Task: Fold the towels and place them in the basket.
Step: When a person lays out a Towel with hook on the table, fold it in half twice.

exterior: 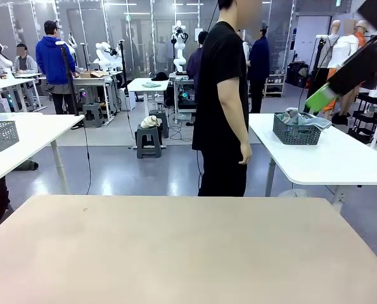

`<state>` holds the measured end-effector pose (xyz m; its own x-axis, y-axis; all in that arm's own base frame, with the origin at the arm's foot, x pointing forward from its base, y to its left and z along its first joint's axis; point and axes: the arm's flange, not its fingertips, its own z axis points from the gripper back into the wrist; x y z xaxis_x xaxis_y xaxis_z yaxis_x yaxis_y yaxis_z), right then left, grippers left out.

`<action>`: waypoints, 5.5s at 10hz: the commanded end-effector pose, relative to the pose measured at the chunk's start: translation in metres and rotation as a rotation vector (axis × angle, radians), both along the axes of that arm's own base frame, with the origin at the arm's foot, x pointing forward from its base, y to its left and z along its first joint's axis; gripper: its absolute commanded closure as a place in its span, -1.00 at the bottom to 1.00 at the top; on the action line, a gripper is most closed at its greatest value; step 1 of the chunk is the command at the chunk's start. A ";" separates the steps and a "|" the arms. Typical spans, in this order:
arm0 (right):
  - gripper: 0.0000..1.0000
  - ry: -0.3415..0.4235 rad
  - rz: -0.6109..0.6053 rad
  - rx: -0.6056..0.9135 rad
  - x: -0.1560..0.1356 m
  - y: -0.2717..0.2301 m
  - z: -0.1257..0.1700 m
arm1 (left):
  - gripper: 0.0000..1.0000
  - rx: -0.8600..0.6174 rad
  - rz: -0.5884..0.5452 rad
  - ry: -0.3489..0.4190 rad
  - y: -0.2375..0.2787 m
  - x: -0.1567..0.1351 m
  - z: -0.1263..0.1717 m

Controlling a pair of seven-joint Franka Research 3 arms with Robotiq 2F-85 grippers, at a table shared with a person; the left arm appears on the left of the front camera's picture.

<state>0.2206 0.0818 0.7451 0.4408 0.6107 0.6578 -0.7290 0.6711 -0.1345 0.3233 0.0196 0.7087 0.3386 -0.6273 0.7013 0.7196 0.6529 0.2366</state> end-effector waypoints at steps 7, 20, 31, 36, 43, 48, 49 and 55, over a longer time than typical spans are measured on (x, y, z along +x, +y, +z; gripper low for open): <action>-1.00 -0.133 0.062 0.167 -0.073 -0.106 0.069 | -1.00 -0.124 -0.270 -0.032 0.088 -0.035 0.069; -1.00 -0.096 0.041 0.170 -0.070 -0.109 0.065 | -1.00 -0.145 -0.255 -0.047 0.089 -0.036 0.065; -1.00 0.108 0.024 0.098 -0.068 -0.114 0.069 | -1.00 -0.073 -0.192 0.133 0.091 -0.032 0.075; -1.00 0.093 0.016 0.087 -0.069 -0.113 0.064 | -1.00 -0.090 -0.206 0.100 0.092 -0.030 0.069; -1.00 0.117 0.002 0.071 -0.070 -0.114 0.062 | -1.00 -0.065 -0.172 0.175 0.098 -0.035 0.071; -1.00 0.116 -0.004 0.062 -0.071 -0.114 0.060 | -1.00 -0.053 -0.143 0.212 0.101 -0.039 0.070; -1.00 0.115 -0.003 0.061 -0.071 -0.114 0.060 | -1.00 -0.050 -0.136 0.216 0.101 -0.038 0.070; -1.00 0.118 -0.007 0.074 -0.070 -0.113 0.061 | -1.00 -0.037 -0.115 0.232 0.102 -0.040 0.072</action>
